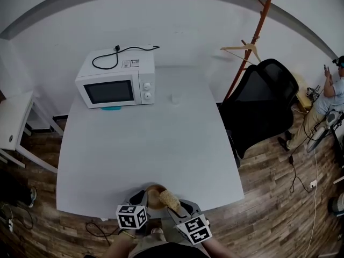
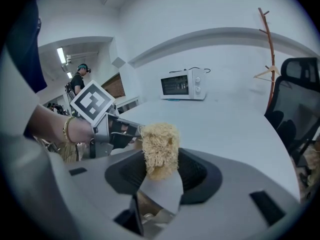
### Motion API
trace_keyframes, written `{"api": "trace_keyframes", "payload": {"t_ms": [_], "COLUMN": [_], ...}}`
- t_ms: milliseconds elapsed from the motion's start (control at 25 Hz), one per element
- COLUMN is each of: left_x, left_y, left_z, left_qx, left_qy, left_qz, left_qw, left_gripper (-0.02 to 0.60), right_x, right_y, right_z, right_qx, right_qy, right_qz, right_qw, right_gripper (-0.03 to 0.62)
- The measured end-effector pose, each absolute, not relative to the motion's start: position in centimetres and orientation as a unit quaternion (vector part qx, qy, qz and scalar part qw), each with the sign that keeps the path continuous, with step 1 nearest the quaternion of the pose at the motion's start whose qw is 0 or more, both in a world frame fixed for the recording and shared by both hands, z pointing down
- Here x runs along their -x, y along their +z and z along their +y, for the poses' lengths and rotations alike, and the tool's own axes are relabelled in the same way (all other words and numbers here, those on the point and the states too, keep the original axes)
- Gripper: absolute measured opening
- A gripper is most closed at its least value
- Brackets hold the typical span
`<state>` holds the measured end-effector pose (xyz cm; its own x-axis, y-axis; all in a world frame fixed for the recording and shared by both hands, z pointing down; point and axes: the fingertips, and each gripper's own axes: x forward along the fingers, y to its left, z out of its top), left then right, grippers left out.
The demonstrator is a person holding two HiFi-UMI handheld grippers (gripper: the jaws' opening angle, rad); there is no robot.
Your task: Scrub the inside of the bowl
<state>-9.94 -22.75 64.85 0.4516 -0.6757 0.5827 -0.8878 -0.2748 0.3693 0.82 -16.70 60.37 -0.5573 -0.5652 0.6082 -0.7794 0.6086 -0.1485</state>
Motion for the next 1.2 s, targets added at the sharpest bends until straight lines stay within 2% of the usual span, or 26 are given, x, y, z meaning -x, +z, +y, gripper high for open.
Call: {"api": "trace_keyframes", "payload": {"t_ms": [680,720,800,840,1200], "left_x": [9.2,9.3,9.4,9.5,10.8], "left_y": [66.2,66.2,66.2,66.2,64.5], "left_z": [-25.0,-25.0,-24.9,-24.8,-24.1], "left_qx": [-0.767,-0.766,-0.767,-0.767,-0.768], "left_qy": [0.149,0.148,0.145,0.144,0.124], "left_qz": [-0.512,-0.513,-0.511,-0.511,-0.526], "left_qw": [0.357,0.357,0.359,0.359,0.344], "left_gripper": [0.032,0.037,0.126,0.140,0.161], "right_x": [-1.2,-1.1,-0.8,-0.7,0.0], "right_y": [60.7,60.6,60.5,60.5,59.8], "right_z": [-18.6,-18.6,-18.6,-18.6,-17.9], "right_qx": [-0.393,-0.393,-0.392,-0.391,-0.392], "right_qy": [0.213,0.213,0.212,0.211,0.195], "right_qz": [-0.857,-0.857,-0.858,-0.858,-0.862], "right_qw": [0.257,0.257,0.257,0.257,0.255], "right_gripper": [0.176,0.176,0.176,0.176,0.176]}}
